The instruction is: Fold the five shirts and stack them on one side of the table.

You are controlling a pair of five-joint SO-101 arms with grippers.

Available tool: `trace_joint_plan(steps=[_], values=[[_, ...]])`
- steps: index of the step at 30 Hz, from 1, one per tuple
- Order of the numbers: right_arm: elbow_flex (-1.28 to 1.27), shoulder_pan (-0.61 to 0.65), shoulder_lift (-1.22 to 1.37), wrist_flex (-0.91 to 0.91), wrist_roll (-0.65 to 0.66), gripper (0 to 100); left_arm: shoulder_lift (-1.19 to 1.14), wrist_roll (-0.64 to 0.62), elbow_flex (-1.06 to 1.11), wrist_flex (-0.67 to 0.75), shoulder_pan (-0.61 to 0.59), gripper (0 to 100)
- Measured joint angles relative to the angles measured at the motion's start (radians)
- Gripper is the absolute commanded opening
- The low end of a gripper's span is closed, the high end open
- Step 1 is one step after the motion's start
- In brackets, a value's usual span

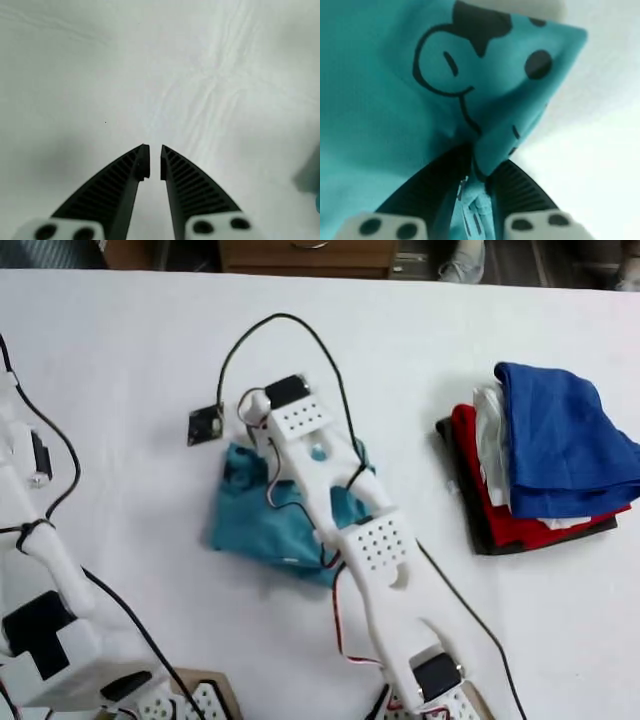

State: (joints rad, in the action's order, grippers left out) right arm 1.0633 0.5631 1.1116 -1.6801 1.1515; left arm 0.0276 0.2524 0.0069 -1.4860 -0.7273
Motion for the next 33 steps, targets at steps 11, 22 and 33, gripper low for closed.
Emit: trace_joint_plan(steps=[11, 22, 33], values=[[-0.181, -0.028, -0.405, -0.021, -0.071, 2.2, 0.000, 0.002, 0.000, 0.028, 0.000, 7], [-0.509, -0.080, -0.936, -0.023, -0.104, 2.1, 0.000, 0.002, 0.000, 0.048, 0.071, 7], [-0.565, -0.284, -1.168, -0.023, -0.104, 2.1, 0.000, 0.002, 0.000, 0.048, 0.129, 7]])
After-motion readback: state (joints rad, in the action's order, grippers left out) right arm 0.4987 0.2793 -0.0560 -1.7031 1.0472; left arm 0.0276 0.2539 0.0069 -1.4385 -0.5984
